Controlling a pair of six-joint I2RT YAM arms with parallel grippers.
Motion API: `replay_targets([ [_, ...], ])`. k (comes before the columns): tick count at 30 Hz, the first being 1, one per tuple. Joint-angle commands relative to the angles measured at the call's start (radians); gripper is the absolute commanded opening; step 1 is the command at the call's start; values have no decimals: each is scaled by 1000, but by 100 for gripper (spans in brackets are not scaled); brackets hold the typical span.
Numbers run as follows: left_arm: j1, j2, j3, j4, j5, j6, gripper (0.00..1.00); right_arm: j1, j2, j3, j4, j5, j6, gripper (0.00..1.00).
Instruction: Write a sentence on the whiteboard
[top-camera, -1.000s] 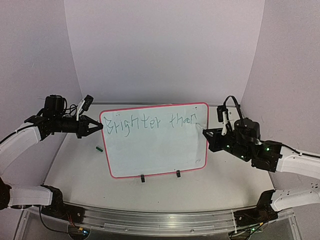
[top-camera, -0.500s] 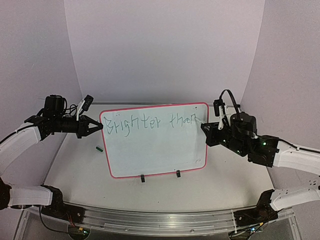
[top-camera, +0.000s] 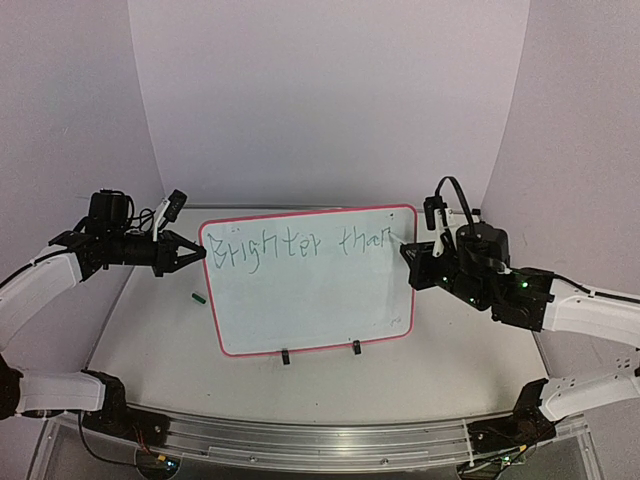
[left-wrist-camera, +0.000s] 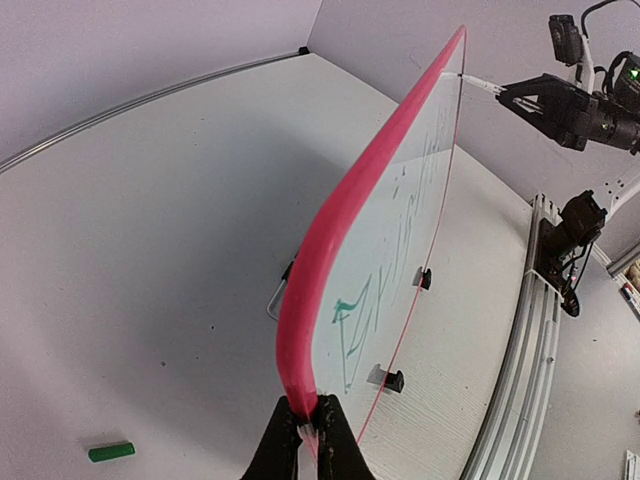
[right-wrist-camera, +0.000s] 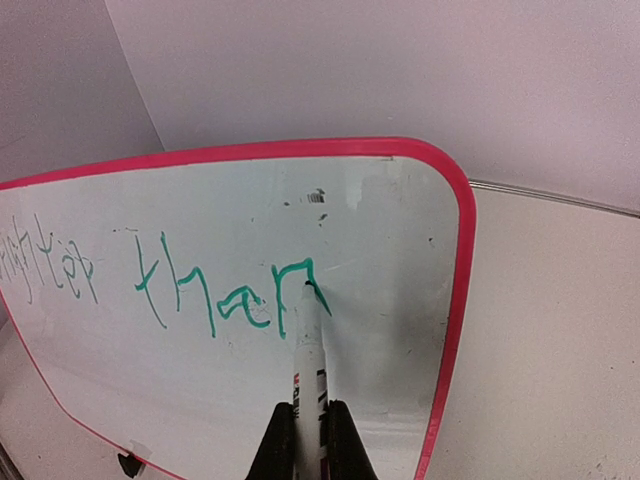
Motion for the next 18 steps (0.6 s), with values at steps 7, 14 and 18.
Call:
replay_targets([
  [7,-31,25,-3,-78,-27,35,0,-2,-41,-46,6,5,70,0],
  [14,-32,26,-3,-78,-26,35,0,-2,-42,-69,-3,-6,97,0],
  [18,-33,28,-3,-77,-25,36,0,-1,-43,-71,-4,-6,101,0],
])
